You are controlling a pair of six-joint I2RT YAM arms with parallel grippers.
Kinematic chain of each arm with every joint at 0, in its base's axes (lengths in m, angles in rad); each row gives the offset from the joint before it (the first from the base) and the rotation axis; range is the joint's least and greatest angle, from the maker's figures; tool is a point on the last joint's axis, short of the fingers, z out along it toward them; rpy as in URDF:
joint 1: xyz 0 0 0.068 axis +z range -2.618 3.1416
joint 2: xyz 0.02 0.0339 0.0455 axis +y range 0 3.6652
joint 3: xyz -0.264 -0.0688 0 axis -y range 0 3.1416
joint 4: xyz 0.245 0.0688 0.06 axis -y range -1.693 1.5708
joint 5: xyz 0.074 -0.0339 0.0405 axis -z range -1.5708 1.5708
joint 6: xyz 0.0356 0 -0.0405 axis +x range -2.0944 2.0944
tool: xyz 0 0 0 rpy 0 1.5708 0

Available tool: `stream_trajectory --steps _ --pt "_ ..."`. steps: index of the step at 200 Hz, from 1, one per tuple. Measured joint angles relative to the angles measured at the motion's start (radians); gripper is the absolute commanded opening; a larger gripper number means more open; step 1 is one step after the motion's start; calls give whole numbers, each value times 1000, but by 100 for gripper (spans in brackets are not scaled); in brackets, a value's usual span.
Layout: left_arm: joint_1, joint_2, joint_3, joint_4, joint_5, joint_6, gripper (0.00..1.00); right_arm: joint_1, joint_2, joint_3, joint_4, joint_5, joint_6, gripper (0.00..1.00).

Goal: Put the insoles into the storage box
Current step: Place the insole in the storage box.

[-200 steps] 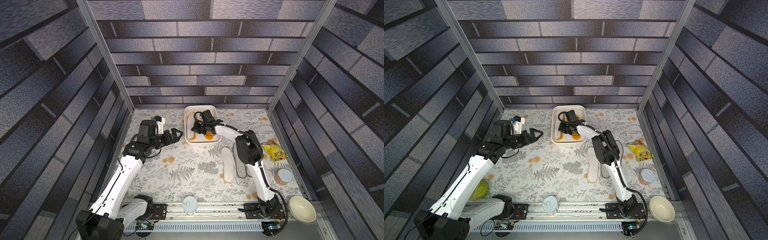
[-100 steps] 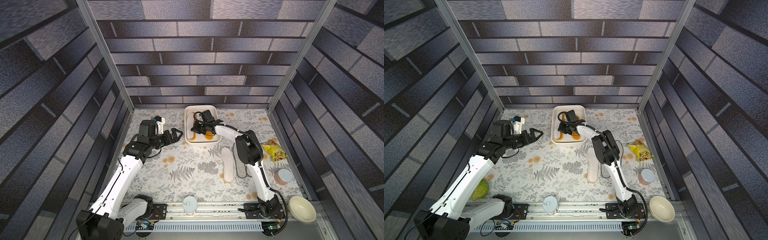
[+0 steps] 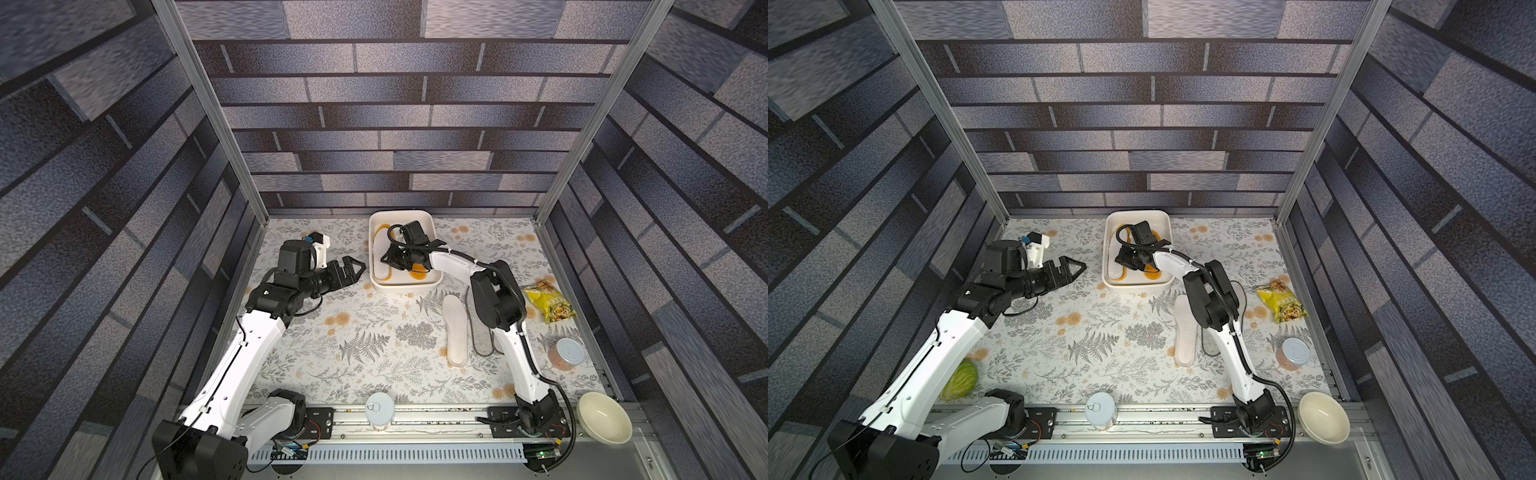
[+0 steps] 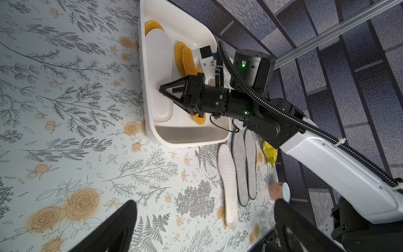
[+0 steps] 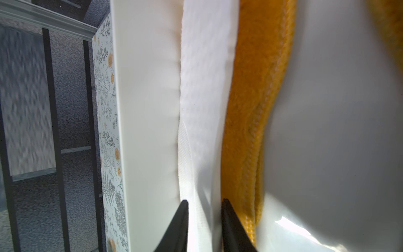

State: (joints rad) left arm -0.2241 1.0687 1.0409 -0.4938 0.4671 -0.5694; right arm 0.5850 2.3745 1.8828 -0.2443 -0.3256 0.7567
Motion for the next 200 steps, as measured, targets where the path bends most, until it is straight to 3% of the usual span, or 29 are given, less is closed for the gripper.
stream_trajectory --steps 78,134,200 --pt "0 8 -1 0 0 0 100 -3 -29 -5 -58 45 -40 52" --pt "0 10 -11 8 -1 -7 100 -6 -115 -5 -98 71 -79 56" --pt "-49 30 -39 38 -1 -33 100 -24 -396 -132 -142 74 -162 58"
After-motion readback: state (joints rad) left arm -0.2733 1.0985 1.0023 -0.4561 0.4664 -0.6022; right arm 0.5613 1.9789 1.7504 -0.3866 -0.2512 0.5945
